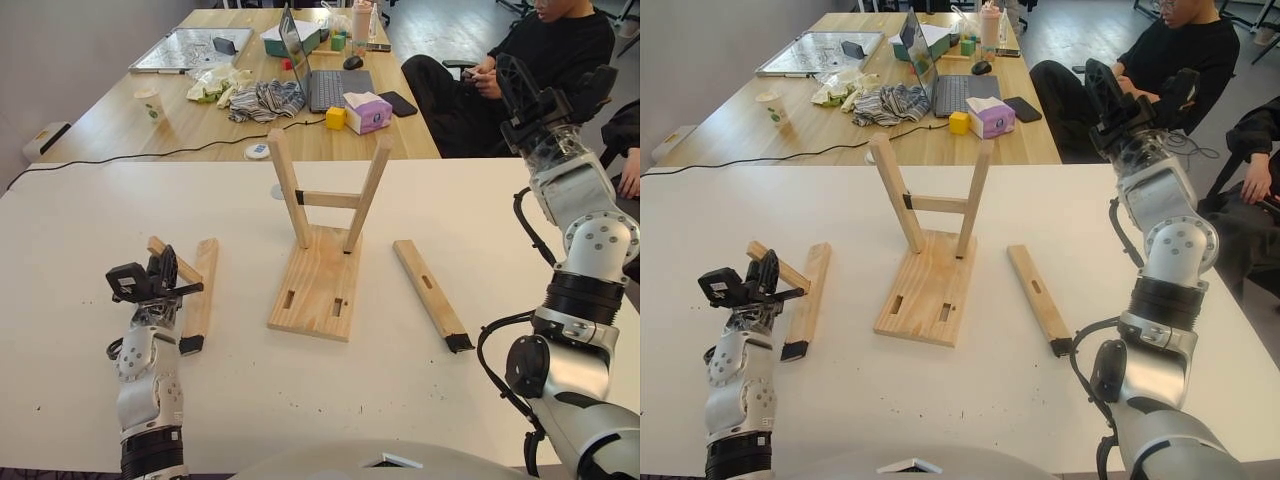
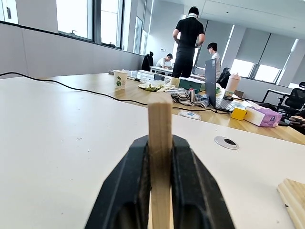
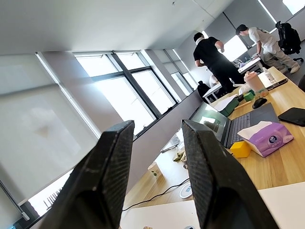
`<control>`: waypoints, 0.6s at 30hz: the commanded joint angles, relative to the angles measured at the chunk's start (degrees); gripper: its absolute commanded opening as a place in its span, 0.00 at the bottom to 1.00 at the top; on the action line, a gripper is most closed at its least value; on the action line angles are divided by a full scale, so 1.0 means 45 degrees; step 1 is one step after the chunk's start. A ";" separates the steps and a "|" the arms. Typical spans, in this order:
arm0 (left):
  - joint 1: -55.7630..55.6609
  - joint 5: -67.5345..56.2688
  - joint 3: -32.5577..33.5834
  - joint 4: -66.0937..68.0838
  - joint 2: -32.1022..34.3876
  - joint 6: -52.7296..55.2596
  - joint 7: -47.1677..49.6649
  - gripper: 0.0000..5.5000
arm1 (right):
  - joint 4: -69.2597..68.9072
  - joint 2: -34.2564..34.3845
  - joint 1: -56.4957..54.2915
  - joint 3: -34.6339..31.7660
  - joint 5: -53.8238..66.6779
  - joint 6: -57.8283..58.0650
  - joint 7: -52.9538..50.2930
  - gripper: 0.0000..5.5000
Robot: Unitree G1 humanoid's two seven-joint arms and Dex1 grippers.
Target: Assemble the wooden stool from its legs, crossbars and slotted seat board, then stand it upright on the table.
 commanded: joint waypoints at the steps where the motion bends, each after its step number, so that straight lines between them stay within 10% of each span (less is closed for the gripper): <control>1: 0.1227 0.0934 -0.1095 0.1561 -0.0544 0.1229 0.0191 0.07 | 0.0118 0.0247 -0.0190 0.0192 -0.0284 0.0159 0.0180 0.33; 12: 0.1510 0.1058 -0.1041 -0.0072 0.0060 0.1643 0.0414 0.07 | -0.0236 0.0460 0.0115 0.0058 -0.0217 0.0198 -0.0007 0.33; 18: 0.2383 0.0307 -0.0950 -0.3207 0.0841 0.4109 0.0128 0.27 | -0.0930 0.0710 0.0812 -0.0713 0.0270 0.0219 -0.0667 0.33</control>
